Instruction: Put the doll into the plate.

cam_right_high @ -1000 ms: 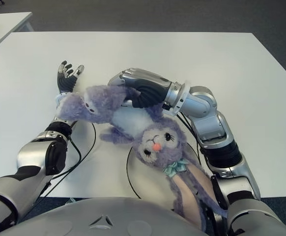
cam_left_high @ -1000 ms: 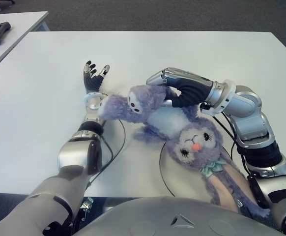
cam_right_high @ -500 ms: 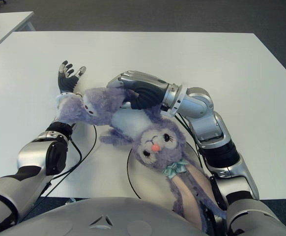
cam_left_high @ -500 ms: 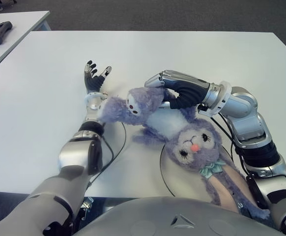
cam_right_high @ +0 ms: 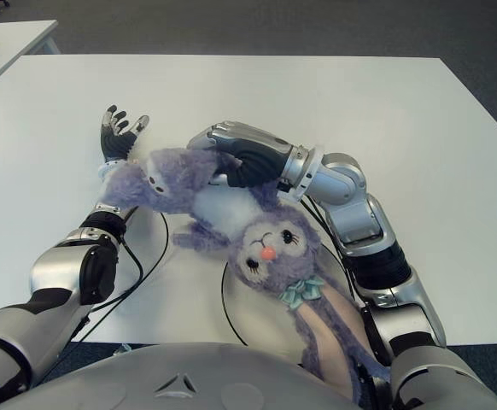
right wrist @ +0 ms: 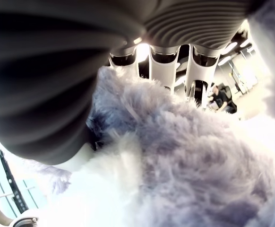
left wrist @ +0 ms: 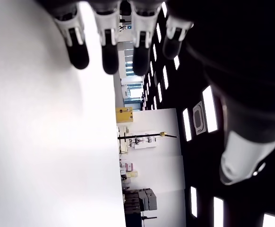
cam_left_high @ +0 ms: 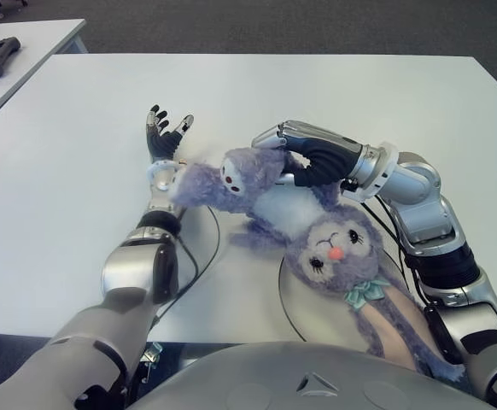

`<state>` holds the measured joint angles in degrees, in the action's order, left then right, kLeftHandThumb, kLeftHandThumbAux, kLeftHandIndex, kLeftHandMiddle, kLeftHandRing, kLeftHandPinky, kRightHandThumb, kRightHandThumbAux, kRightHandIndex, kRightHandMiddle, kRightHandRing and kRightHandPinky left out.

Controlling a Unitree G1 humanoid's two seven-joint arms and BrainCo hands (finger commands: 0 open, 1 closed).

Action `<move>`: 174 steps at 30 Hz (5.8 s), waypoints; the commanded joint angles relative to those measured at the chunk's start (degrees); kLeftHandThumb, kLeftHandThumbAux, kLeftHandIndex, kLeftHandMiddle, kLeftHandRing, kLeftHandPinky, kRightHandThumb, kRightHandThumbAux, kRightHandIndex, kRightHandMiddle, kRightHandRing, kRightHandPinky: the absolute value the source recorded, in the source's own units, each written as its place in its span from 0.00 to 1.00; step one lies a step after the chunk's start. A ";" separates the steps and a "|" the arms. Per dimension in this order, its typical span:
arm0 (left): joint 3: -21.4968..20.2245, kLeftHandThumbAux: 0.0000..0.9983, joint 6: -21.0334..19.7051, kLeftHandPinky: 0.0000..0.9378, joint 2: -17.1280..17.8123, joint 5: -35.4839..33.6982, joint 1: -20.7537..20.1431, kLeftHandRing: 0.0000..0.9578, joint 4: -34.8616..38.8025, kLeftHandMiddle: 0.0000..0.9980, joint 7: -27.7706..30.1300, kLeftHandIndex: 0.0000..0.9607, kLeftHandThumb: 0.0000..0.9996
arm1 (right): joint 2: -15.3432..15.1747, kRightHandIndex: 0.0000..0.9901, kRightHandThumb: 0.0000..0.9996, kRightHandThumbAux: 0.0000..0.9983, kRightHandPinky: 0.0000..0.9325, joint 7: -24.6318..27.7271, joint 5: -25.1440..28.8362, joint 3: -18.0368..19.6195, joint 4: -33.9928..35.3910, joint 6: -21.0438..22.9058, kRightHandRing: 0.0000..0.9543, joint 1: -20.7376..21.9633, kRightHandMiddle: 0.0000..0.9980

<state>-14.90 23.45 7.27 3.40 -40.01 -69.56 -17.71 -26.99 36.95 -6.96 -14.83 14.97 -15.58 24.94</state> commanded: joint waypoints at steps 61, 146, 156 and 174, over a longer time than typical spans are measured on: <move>0.99 0.69 -8.30 0.19 -5.28 0.96 11.63 0.20 -8.50 0.22 -1.48 0.18 0.00 | 14.71 0.44 0.71 0.72 0.89 -9.07 1.59 0.30 -27.29 -22.36 0.86 7.69 0.83; 1.76 0.55 -7.19 0.17 -5.38 1.23 12.97 0.19 -8.10 0.20 -0.69 0.14 0.00 | 27.45 0.44 0.71 0.72 0.90 -32.61 -8.69 1.11 -48.56 -29.02 0.87 18.03 0.83; 1.74 0.55 -7.08 0.15 -5.42 1.18 13.00 0.19 -8.04 0.21 -0.96 0.14 0.00 | 27.57 0.44 0.71 0.72 0.90 -35.56 -9.64 1.08 -47.99 -29.19 0.87 17.16 0.83; 1.25 0.54 -7.32 0.14 -5.52 0.60 12.80 0.17 -8.01 0.19 -0.48 0.14 0.00 | 24.96 0.44 0.70 0.72 0.89 -35.13 -8.45 1.60 -47.00 -30.79 0.88 16.75 0.84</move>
<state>-13.21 23.48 7.03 5.09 -40.09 -69.53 -19.93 -0.94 1.93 -16.48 -14.57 -32.33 -44.65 42.83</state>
